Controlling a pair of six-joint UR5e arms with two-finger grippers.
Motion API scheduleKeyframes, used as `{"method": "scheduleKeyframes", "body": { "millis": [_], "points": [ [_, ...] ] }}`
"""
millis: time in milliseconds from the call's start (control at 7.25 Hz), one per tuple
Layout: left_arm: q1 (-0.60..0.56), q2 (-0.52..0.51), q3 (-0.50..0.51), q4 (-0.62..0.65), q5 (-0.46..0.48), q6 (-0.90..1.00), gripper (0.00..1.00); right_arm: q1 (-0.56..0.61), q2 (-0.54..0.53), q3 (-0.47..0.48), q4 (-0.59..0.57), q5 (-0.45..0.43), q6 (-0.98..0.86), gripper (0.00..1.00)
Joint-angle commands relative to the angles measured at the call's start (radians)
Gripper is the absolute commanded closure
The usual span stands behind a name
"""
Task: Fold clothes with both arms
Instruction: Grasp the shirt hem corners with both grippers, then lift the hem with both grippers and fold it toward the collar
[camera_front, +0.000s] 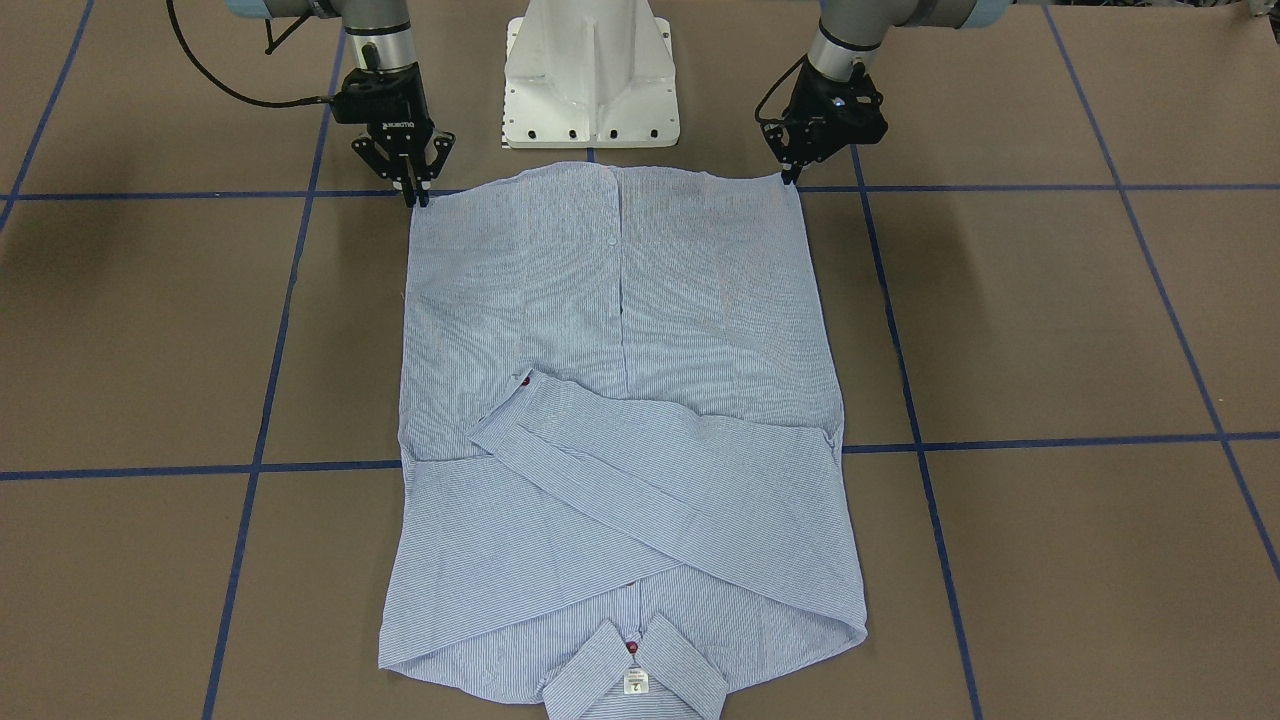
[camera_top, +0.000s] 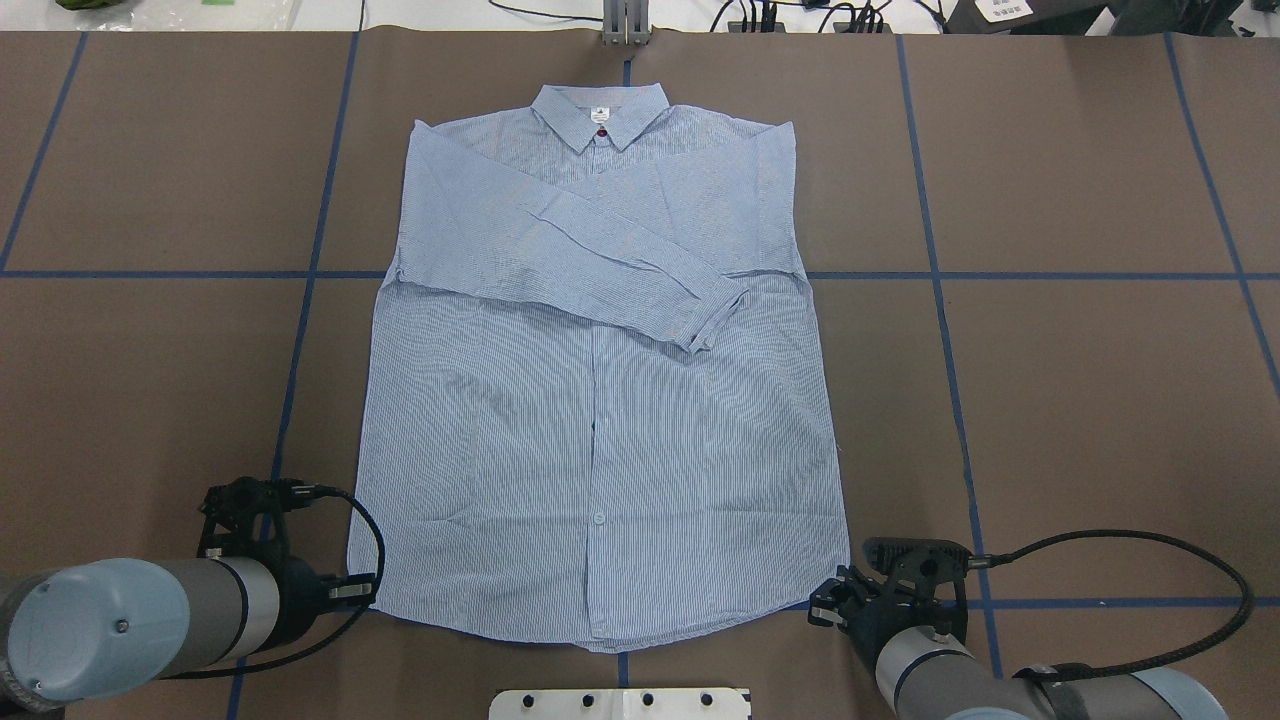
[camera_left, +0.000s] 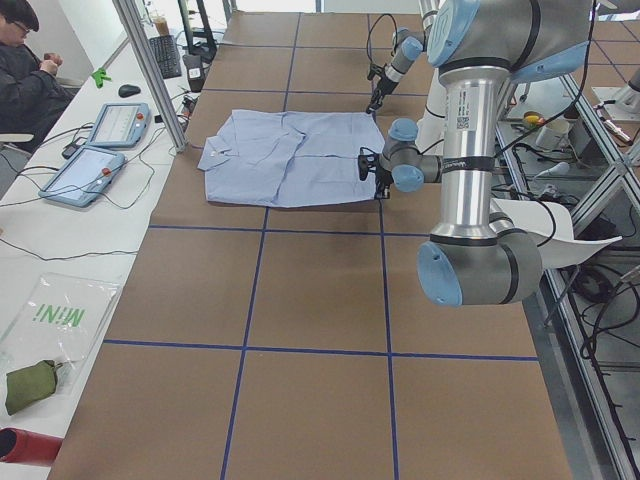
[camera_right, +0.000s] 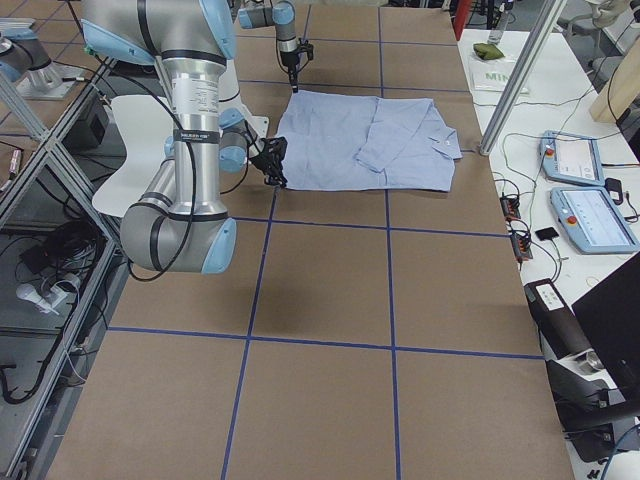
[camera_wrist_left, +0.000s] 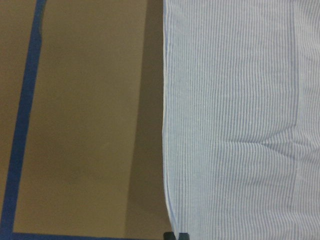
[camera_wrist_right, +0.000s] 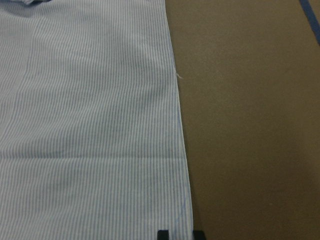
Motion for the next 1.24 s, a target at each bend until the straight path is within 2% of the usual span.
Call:
{"method": "scheduleKeyframes", "body": {
  "millis": [0, 276, 414, 551, 689, 827, 965, 1103],
  "points": [
    [0.000, 0.000, -0.004, 0.000, 0.000, 0.000, 1.00, -0.014, 0.002, -0.001, 0.000, -0.024, 0.014, 1.00],
    [0.000, 0.000, -0.010, 0.000, 0.000, 0.001, 1.00, -0.011, 0.002, 0.009, 0.000, -0.027, 0.014, 1.00],
    [0.000, 0.000, -0.026, 0.000, -0.002, 0.002, 1.00, -0.002, 0.000, 0.056, -0.003, -0.022, 0.012, 1.00],
    [-0.002, 0.002, -0.065, 0.003, -0.008, 0.005, 1.00, 0.001, 0.000, 0.157, -0.100, -0.016, 0.011, 1.00],
    [-0.015, 0.009, -0.120, 0.011, -0.056, 0.011, 1.00, -0.002, 0.003, 0.301, -0.259, 0.017, 0.011, 1.00],
    [-0.024, 0.017, -0.188, 0.030, -0.092, 0.011, 1.00, 0.003, 0.002, 0.415, -0.334, 0.048, 0.011, 1.00],
    [-0.035, 0.012, -0.301, 0.134, -0.106, 0.015, 1.00, 0.009, 0.002, 0.518, -0.422, 0.080, 0.011, 1.00],
    [-0.076, -0.003, -0.420, 0.273, -0.195, 0.032, 1.00, 0.063, 0.027, 0.617, -0.528, 0.164, 0.011, 1.00]
  ]
}}
